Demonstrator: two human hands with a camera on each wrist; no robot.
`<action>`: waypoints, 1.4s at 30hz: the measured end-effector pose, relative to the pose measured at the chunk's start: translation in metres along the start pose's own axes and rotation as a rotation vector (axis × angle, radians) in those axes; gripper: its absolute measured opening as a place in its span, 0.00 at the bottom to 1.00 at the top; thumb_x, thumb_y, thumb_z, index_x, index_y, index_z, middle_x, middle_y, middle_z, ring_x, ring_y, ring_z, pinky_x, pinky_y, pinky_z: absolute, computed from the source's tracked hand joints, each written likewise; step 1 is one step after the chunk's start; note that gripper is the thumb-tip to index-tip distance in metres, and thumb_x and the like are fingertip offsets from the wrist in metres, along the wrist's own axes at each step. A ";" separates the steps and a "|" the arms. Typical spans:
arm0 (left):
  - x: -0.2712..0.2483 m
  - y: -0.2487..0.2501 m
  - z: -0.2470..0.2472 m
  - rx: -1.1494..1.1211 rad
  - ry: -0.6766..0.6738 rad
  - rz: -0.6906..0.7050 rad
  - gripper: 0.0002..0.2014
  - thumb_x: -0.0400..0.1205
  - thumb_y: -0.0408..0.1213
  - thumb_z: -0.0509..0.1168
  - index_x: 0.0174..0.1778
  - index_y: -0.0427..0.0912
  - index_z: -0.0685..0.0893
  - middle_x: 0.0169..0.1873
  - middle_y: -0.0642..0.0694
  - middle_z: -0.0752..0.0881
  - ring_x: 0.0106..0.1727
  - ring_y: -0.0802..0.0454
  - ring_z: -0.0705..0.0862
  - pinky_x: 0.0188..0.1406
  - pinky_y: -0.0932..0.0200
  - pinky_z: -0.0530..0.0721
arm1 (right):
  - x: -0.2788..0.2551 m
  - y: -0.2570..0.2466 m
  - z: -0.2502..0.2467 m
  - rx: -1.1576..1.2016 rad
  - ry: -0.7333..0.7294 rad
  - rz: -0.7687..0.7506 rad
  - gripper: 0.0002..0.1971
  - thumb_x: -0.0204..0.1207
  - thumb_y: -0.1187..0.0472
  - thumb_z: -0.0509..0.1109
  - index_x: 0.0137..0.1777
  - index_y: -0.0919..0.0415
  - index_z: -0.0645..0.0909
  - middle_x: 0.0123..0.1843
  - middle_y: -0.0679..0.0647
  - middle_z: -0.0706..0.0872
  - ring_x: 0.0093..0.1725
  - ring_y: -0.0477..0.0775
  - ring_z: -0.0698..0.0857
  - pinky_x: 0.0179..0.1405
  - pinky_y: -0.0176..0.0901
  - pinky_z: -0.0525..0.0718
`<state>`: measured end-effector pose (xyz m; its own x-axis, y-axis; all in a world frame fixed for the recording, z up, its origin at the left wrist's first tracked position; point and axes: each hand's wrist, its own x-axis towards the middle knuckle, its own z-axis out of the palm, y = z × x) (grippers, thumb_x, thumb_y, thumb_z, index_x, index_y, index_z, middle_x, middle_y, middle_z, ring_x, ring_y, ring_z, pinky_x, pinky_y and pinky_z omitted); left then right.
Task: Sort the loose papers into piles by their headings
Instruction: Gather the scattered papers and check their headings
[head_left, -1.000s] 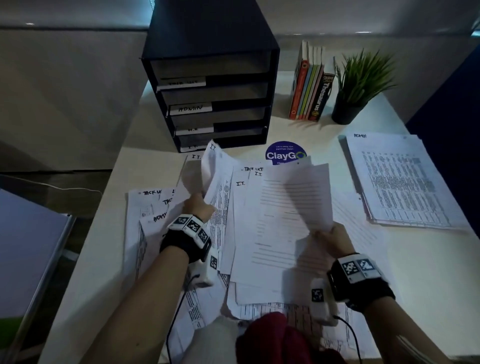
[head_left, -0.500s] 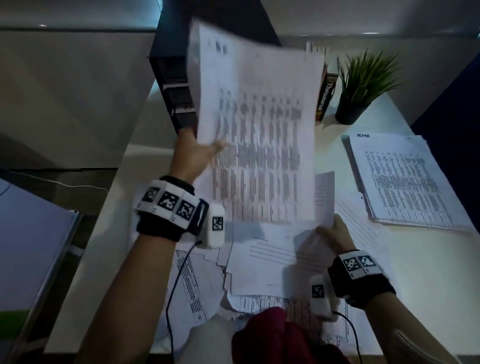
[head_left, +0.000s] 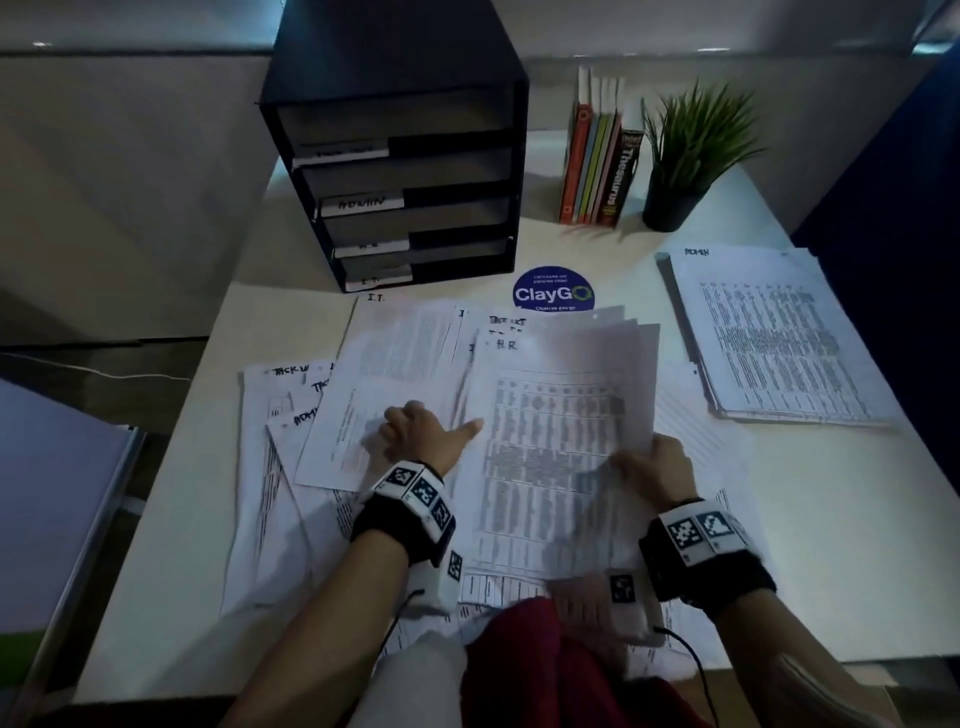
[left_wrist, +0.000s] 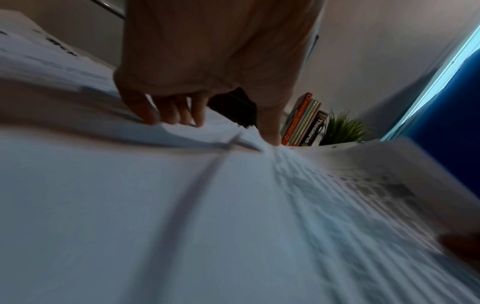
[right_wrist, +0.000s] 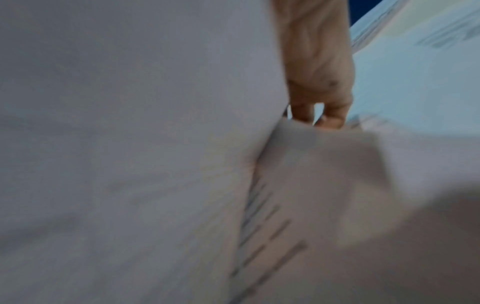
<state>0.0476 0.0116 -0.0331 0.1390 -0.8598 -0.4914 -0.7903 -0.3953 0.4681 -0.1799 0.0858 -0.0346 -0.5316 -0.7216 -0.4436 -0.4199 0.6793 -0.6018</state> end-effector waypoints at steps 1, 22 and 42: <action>-0.003 0.001 -0.002 -0.007 0.011 -0.034 0.46 0.71 0.62 0.68 0.75 0.34 0.58 0.71 0.36 0.59 0.74 0.37 0.58 0.72 0.43 0.63 | 0.001 0.007 -0.004 -0.032 0.053 0.030 0.17 0.66 0.64 0.74 0.54 0.71 0.83 0.48 0.68 0.84 0.50 0.66 0.83 0.43 0.45 0.77; -0.009 0.019 -0.007 -0.140 -0.098 -0.111 0.38 0.72 0.52 0.72 0.72 0.33 0.67 0.67 0.35 0.77 0.65 0.37 0.78 0.61 0.53 0.78 | -0.015 0.012 0.016 0.128 -0.073 0.051 0.22 0.70 0.71 0.71 0.63 0.74 0.71 0.54 0.68 0.81 0.51 0.66 0.83 0.47 0.58 0.85; -0.055 0.058 -0.120 -0.109 0.542 0.736 0.11 0.81 0.38 0.57 0.35 0.37 0.74 0.30 0.42 0.71 0.32 0.46 0.71 0.30 0.57 0.62 | -0.002 0.009 0.015 0.330 -0.184 -0.036 0.52 0.42 0.18 0.68 0.52 0.65 0.76 0.42 0.61 0.80 0.39 0.53 0.78 0.41 0.44 0.73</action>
<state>0.0654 -0.0028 0.1092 -0.0943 -0.9295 0.3566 -0.7333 0.3071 0.6066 -0.1717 0.0911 -0.0486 -0.3673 -0.7764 -0.5121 -0.1603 0.5952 -0.7875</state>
